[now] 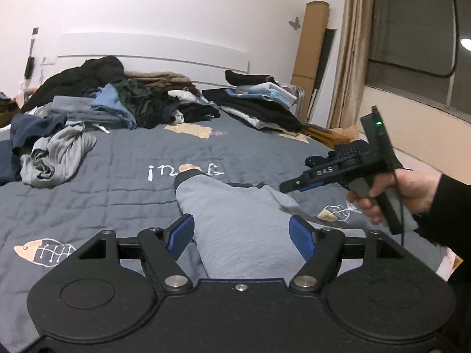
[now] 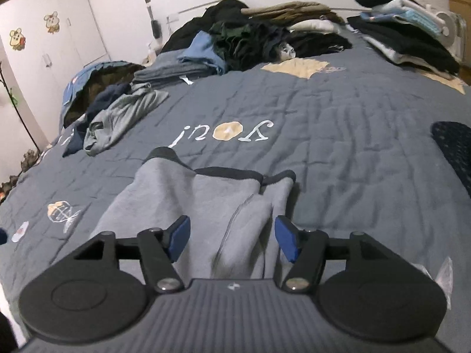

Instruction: Fold clothes

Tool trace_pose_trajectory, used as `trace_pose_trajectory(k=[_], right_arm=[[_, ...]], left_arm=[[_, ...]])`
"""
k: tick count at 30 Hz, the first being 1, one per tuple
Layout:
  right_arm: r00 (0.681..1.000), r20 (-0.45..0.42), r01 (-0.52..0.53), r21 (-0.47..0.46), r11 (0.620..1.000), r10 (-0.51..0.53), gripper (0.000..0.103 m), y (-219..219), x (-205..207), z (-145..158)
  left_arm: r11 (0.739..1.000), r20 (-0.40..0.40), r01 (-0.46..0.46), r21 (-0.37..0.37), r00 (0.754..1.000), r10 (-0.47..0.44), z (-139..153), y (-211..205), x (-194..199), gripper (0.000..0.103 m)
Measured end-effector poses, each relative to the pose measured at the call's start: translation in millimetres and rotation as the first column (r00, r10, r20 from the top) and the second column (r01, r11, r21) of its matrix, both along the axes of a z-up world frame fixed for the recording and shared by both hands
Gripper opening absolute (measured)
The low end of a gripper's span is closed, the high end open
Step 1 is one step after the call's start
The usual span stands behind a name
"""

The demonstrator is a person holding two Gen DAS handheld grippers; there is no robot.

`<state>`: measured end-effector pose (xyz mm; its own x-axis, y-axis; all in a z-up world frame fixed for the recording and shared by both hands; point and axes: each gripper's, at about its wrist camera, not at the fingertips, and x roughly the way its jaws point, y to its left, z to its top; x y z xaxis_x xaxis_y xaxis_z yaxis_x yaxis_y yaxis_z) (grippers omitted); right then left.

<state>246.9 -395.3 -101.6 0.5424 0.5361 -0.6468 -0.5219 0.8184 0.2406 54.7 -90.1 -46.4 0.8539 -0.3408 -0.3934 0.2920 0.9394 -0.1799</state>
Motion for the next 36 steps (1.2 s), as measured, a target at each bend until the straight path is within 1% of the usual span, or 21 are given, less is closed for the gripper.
trace_pose_trajectory(k=[4, 7, 10, 12, 14, 16, 18, 21, 22, 23, 25, 27, 30, 33, 35, 36], right_arm=[[1.0, 0.007, -0.022, 0.021, 1.0, 0.021, 0.063, 7, 18, -10], [0.999, 0.022, -0.029, 0.045, 0.999, 0.028, 0.063, 8, 23, -16], [0.999, -0.004, -0.043, 0.04, 0.998, 0.043, 0.063, 11, 27, -24], [0.999, -0.033, -0.039, 0.045, 0.998, 0.04, 0.063, 11, 30, -30], [0.998, -0.054, -0.036, 0.044, 0.998, 0.038, 0.06, 11, 32, -35], [0.997, -0.075, -0.018, 0.038, 0.999, 0.021, 0.059, 10, 33, -38], [0.994, -0.114, 0.011, 0.033, 0.999, -0.007, 0.06, 9, 37, -43], [0.992, -0.121, 0.03, 0.04, 0.999, -0.025, 0.06, 7, 37, -47], [0.993, -0.118, 0.019, 0.042, 0.999, -0.014, 0.058, 8, 36, -46], [0.995, -0.104, 0.009, 0.047, 0.999, -0.004, 0.043, 10, 34, -45], [0.996, -0.082, -0.017, 0.039, 0.999, 0.02, 0.023, 14, 30, -41], [0.997, -0.065, -0.036, 0.031, 0.999, 0.038, 0.013, 18, 28, -36], [0.998, -0.045, -0.04, 0.052, 0.998, 0.042, 0.012, 15, 25, -25], [1.0, 0.016, -0.018, 0.085, 0.996, 0.017, 0.011, 6, 23, -7], [0.999, 0.04, 0.004, 0.099, 0.995, -0.008, 0.012, -2, 25, 2], [1.0, 0.021, 0.008, 0.089, 0.996, -0.01, 0.012, -4, 28, -1]], left_arm=[[1.0, -0.033, -0.01, -0.001, 0.999, 0.01, -9, -1, 11, 0.07], [1.0, -0.061, -0.012, 0.003, 0.998, 0.013, -15, -2, 17, 0.07], [1.0, -0.059, -0.017, -0.01, 0.998, 0.016, -20, -1, 19, 0.07], [0.999, -0.061, -0.021, -0.043, 0.998, 0.018, -20, 2, 20, 0.07], [0.997, -0.065, -0.025, -0.072, 0.998, 0.02, -19, 6, 21, 0.07], [0.996, -0.068, -0.035, -0.08, 0.997, 0.029, -19, 8, 21, 0.07], [0.996, -0.07, -0.039, -0.083, 0.997, 0.034, -18, 9, 20, 0.07], [0.996, -0.068, -0.038, -0.08, 0.997, 0.032, -17, 8, 19, 0.07], [0.997, -0.065, -0.036, -0.074, 0.997, 0.031, -16, 7, 18, 0.07], [0.997, -0.064, -0.035, -0.068, 0.997, 0.031, -17, 7, 18, 0.07], [0.997, -0.065, -0.036, -0.064, 0.997, 0.032, -17, 6, 18, 0.07], [0.997, -0.069, -0.038, -0.064, 0.997, 0.034, -17, 6, 19, 0.07], [0.997, -0.069, -0.042, -0.06, 0.997, 0.038, -18, 7, 19, 0.07], [0.997, -0.065, -0.044, -0.067, 0.997, 0.039, -17, 8, 19, 0.07], [0.997, -0.067, -0.043, -0.068, 0.997, 0.038, -17, 8, 19, 0.07], [0.997, -0.069, -0.041, -0.069, 0.997, 0.037, -18, 9, 20, 0.07]])
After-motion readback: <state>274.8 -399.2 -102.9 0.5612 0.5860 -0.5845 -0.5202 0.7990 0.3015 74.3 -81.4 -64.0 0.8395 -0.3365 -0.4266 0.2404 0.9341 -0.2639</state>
